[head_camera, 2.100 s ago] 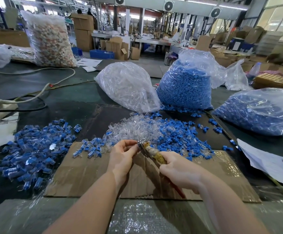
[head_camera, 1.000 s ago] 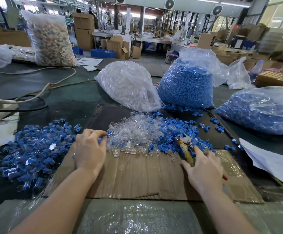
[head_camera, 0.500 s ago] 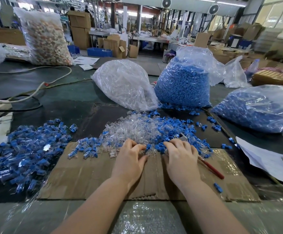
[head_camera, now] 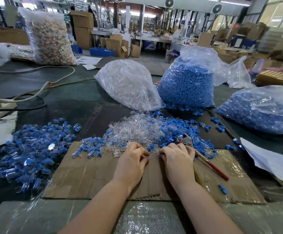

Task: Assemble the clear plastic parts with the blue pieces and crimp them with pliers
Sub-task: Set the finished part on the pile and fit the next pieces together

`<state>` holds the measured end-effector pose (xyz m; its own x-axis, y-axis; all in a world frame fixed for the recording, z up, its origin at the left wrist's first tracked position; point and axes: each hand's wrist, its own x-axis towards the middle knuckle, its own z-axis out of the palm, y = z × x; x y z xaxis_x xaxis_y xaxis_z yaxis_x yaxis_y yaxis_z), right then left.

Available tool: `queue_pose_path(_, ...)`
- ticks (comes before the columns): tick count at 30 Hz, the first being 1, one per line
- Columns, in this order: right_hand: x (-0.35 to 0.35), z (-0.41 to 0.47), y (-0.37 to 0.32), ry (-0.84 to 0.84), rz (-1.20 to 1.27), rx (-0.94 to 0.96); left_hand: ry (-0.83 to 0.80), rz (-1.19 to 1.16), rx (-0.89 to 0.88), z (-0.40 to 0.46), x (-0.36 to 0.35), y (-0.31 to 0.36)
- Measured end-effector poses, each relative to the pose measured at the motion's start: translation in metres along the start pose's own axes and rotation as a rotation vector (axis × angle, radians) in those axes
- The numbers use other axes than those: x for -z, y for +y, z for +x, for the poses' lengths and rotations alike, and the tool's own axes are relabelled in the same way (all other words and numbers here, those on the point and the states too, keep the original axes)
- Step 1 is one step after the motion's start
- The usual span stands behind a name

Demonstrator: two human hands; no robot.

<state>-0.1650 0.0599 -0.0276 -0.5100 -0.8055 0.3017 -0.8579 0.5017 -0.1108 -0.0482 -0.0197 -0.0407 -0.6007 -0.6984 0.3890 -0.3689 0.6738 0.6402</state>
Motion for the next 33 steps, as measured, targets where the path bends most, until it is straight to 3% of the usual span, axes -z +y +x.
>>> queue_pose_path(7, -0.004, -0.011, -0.001, 0.085, 0.057, -0.015, -0.011, -0.016, 0.0, -0.003, 0.0, 0.0)
queue_pose_path(11, -0.005, -0.015, -0.004, 0.218, 0.102, -0.029, 0.061, -0.017, 0.035, -0.003, 0.001, -0.001)
queue_pose_path(15, -0.006, -0.017, -0.003, 0.34, 0.161, 0.001, 0.032, -0.011, 0.06, -0.002, 0.0, -0.002)
queue_pose_path(20, -0.006, -0.019, -0.003, 0.317, 0.197, 0.005, 0.046, -0.055, 0.073, -0.003, 0.002, -0.001)
queue_pose_path(27, -0.007, -0.019, 0.0, 0.434, 0.257, 0.054, 0.116, -0.093, 0.088, -0.006, 0.006, 0.002)
queue_pose_path(33, -0.007, -0.02, 0.002, 0.37, 0.378, 0.086, 0.062, -0.086, -0.006, -0.007, 0.005, 0.003)
